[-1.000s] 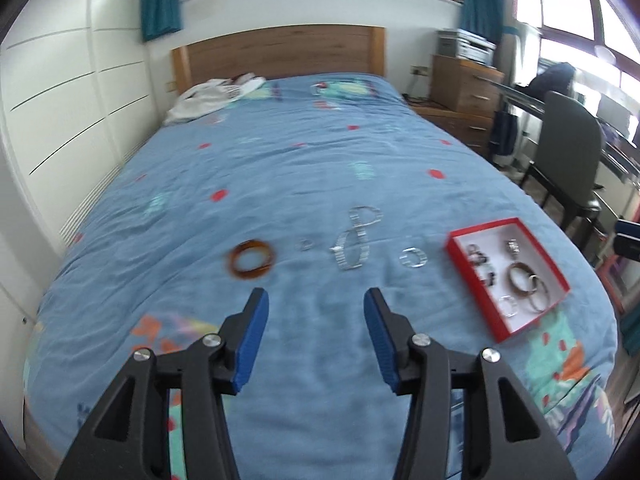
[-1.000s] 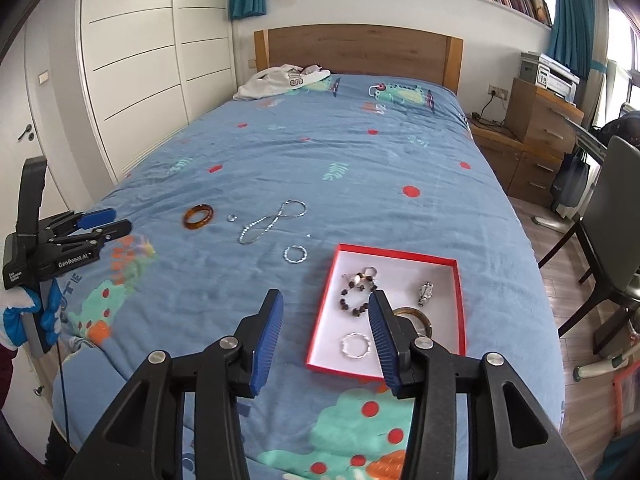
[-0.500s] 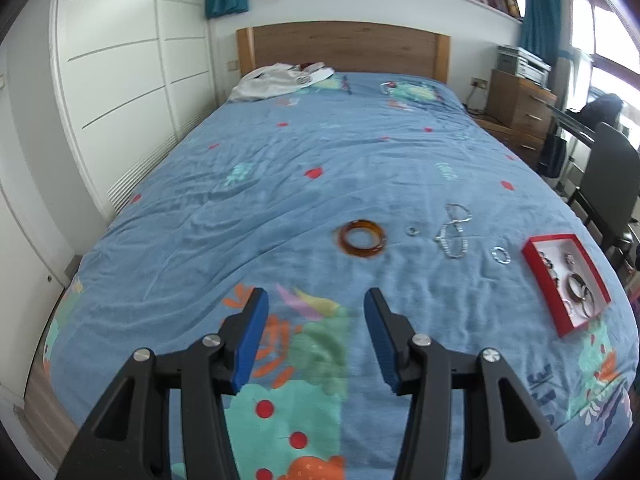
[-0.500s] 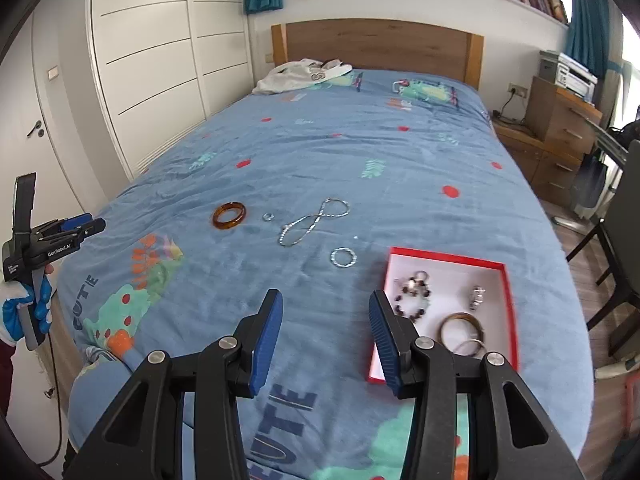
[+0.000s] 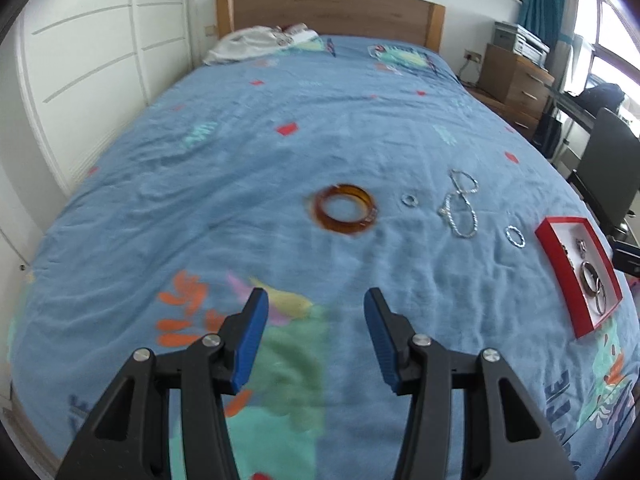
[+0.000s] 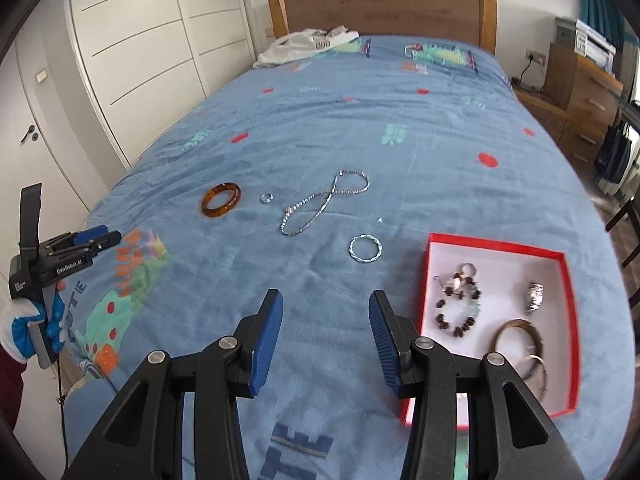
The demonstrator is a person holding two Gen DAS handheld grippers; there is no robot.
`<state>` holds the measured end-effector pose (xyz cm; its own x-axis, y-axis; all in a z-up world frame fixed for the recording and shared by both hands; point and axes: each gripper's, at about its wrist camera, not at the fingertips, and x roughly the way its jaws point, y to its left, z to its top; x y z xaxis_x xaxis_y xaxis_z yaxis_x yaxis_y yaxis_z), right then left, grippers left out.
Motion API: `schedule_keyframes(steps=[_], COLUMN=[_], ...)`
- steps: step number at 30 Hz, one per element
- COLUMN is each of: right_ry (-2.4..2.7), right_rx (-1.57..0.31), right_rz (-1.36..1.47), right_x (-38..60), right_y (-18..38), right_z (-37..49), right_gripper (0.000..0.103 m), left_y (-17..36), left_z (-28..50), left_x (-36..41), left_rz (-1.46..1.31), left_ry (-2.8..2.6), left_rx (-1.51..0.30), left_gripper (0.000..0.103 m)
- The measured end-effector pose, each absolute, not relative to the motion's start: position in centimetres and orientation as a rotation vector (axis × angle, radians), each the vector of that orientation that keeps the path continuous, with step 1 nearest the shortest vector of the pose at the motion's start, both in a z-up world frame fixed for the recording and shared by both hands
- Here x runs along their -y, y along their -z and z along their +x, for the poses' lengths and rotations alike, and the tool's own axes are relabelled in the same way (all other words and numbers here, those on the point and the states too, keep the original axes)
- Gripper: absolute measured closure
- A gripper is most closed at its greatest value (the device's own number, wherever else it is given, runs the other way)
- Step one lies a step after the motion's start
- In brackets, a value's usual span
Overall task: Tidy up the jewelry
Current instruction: 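Withdraw both tools from the box toward the remaining ring and twisted hoop, then grasp the small silver ring with the left tool while the right tool grasps the twisted hoop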
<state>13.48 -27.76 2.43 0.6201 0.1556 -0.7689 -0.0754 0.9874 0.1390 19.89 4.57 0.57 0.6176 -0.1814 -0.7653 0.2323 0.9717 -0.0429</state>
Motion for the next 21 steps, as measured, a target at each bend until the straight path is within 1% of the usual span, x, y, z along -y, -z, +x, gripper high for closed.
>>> schedule_keyframes(steps=[9, 14, 21], right_ry=[-0.118, -0.107, -0.093], right_rx=[-0.974, -1.003, -1.047], right_rz=[0.147, 0.168, 0.180], right_x=[28.3, 29.1, 29.7], right_y=[2.6, 4.5, 6.6], right_z=[19.6, 22.2, 24.9], right_gripper=[0.059, 0.059, 0.059], left_y=[2.3, 3.4, 5.5], left_z=[25.6, 29.3, 33.6], left_x=[2.4, 6.3, 9.1], left_rz=[0.036, 0.043, 0.061], left_ry=[0.388, 0.438, 0.427], left_rx=[-0.914, -0.921, -0.933], left_gripper=[0.055, 0.055, 0.056])
